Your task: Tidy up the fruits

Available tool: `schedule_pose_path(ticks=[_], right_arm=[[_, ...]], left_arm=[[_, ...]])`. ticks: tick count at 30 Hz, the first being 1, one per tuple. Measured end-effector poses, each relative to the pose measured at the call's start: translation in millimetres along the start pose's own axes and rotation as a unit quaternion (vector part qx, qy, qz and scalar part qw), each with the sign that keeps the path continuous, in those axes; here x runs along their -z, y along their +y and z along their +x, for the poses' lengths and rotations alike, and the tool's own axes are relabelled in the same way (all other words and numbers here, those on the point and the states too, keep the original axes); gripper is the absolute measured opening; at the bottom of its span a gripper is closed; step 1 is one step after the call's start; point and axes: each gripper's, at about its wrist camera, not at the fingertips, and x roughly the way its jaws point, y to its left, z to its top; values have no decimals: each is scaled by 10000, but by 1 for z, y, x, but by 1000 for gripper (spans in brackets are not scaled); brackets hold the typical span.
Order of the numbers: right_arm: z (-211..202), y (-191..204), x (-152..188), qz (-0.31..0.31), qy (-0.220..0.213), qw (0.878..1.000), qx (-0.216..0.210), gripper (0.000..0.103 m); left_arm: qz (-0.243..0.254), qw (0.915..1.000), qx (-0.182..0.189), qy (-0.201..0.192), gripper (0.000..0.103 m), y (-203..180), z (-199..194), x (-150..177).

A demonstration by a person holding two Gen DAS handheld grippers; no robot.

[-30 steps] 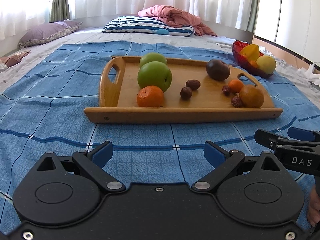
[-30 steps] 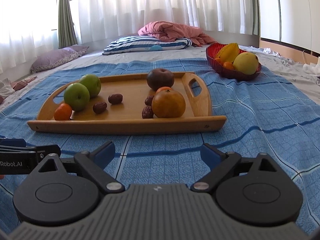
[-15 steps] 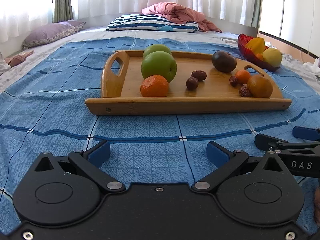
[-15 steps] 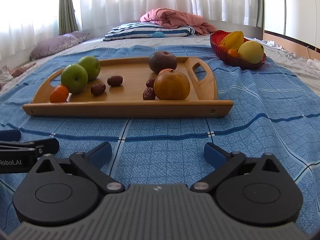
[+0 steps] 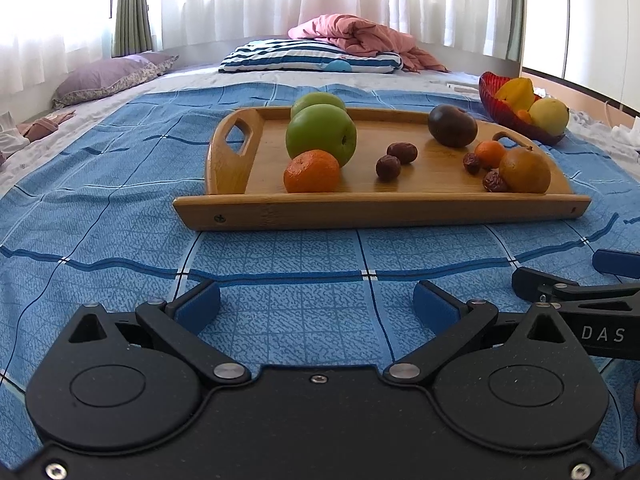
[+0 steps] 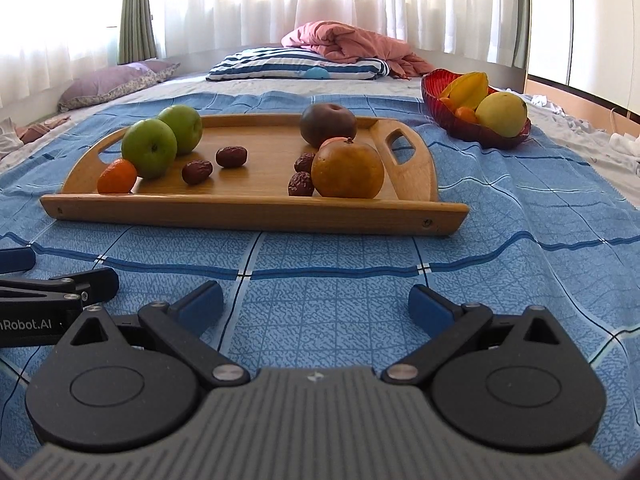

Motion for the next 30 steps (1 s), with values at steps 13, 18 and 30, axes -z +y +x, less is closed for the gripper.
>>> schedule_pose_path(ticks=[13,18,30], right_arm=[[0,0,1,6,-15,10000,-1,103],[0,0,1,5,-19,10000,1,103],[-1,0,1,1,-30,10000,9,103]], left_arm=[[-7,10000,1,-31,103,0,-1,1],[-5,10000,0,-31,103,0,-2,1],[-10,10000,3,-39,103,0,-3,1]])
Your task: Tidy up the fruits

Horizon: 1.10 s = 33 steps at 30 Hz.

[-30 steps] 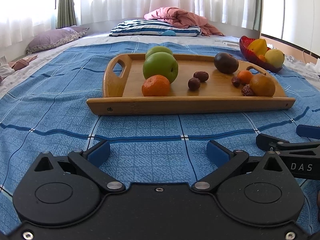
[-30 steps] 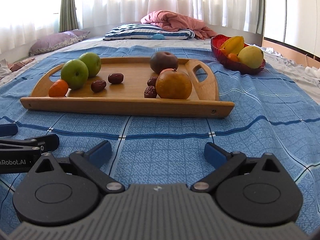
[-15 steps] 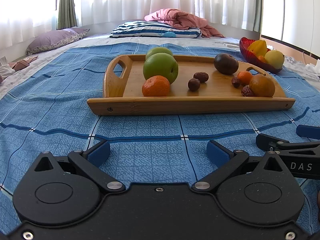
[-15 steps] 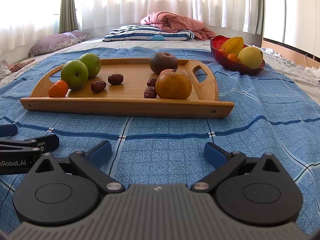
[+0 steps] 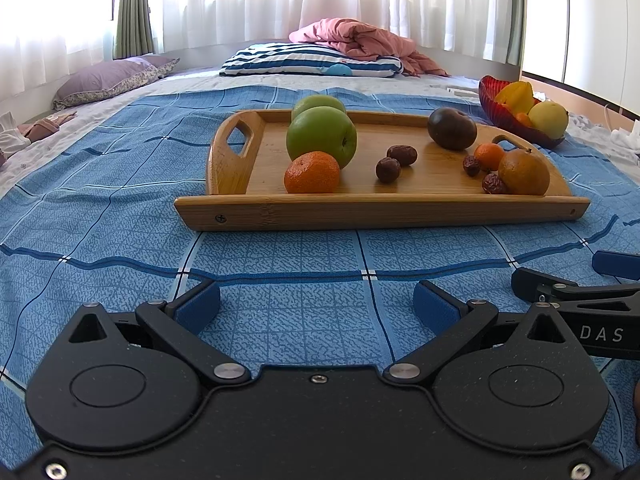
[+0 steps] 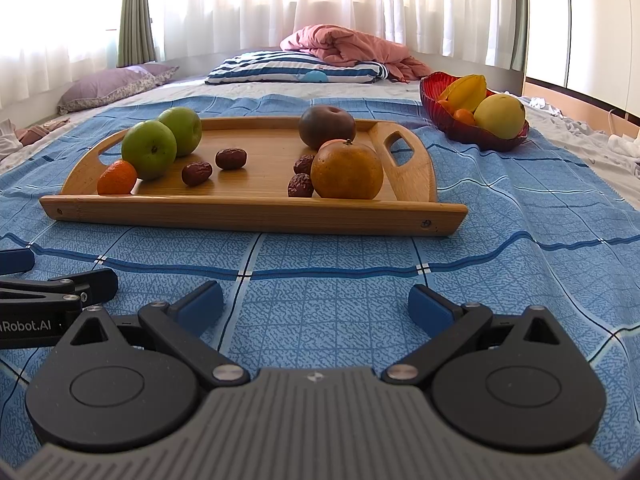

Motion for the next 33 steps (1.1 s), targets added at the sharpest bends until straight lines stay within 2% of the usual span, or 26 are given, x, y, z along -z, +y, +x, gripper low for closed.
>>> schedule_pose_path(ticks=[33], right_arm=[[-1,0,1,-4,-13,10000,6,103]], left_arm=[[-37,10000,24,-10,103,1,-2,-1]])
